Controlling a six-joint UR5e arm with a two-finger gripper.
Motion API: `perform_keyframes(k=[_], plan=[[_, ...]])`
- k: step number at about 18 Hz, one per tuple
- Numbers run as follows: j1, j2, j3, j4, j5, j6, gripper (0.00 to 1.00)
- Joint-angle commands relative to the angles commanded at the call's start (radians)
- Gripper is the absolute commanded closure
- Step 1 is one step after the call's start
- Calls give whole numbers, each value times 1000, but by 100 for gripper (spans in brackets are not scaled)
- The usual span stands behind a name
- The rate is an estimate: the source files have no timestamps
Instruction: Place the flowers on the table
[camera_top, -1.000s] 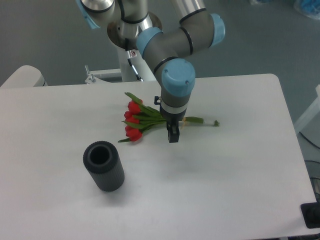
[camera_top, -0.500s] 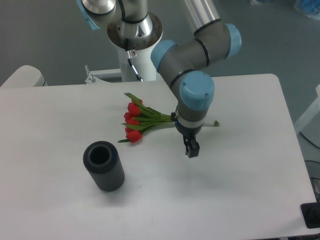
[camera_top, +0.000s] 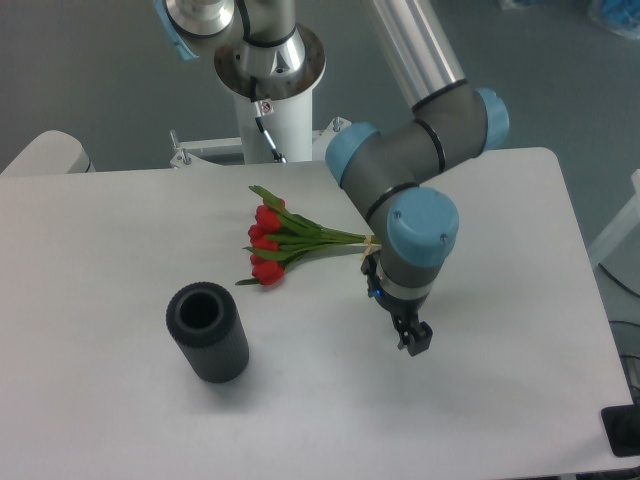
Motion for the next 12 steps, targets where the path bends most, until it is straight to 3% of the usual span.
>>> perform_keyframes(k=[12], plan=[[2,0,-8,2,-14,-15,0]])
